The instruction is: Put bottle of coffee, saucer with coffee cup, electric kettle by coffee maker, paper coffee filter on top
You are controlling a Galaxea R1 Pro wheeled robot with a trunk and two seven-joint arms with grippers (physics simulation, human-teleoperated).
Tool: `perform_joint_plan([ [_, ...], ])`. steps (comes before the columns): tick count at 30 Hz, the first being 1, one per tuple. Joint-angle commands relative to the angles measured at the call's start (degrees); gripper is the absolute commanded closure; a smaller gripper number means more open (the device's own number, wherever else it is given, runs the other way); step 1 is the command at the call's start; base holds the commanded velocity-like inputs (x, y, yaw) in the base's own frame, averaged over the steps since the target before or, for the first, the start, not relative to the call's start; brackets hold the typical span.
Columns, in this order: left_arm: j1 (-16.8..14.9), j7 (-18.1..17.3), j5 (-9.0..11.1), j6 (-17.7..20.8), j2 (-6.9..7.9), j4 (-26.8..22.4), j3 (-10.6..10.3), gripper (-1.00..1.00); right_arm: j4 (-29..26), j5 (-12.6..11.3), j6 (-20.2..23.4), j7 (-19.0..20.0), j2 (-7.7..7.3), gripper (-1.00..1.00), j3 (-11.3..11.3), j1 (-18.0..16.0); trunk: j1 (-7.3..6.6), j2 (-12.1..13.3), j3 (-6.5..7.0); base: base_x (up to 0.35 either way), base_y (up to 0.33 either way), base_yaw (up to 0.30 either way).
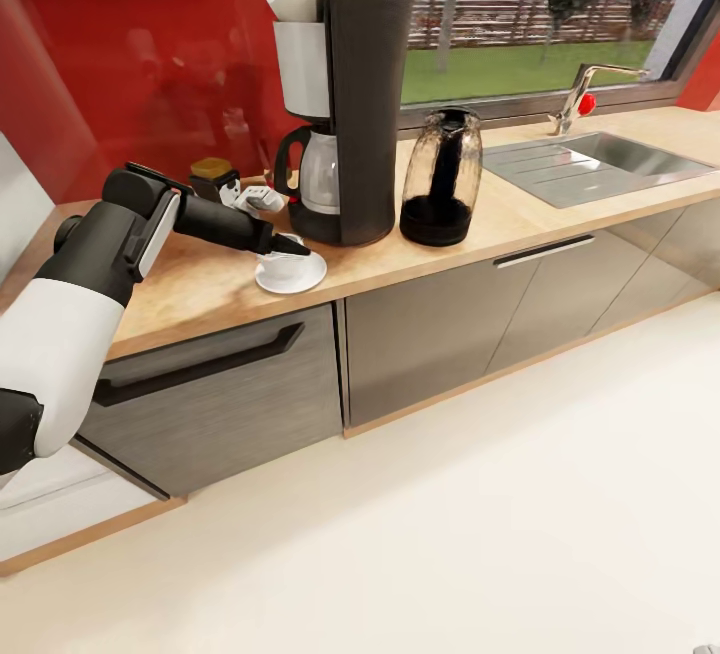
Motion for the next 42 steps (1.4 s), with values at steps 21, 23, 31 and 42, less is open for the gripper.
perform_joint_plan([
  [21,-0.1,-0.2,-0.1,0.4,0.11,-0.1,0.0,-1.00,0.0,-0.5,0.2,0.2,-0.02,-1.00,0.3,0.0,0.00,0.0,-0.04,0.000,0.000,0.000],
  [23,-0.1,-0.2,-0.1,0.4,0.12,-0.1,0.0,-1.00,0.0,-0.5,0.2,0.2,-0.02,-1.00,0.3,0.0,0.00,0.0,-0.04,0.000,0.000,0.000],
  [31,-0.1,-0.2,-0.1,0.4,0.12,-0.2,0.0,-1.00,0.0,-0.5,0.1,0.2,-0.02,-1.00,0.3,0.0,0.00,0.0,0.23,0.000,0.000,0.000],
  [42,-0.1,-0.2,-0.1,0.4,0.12,-0.4,0.0,-1.00,0.0,-0.5,0.1,0.2,-0.02,-1.00,0.3,0.0,0.00,0.0,1.17,0.000,0.000,0.000],
])
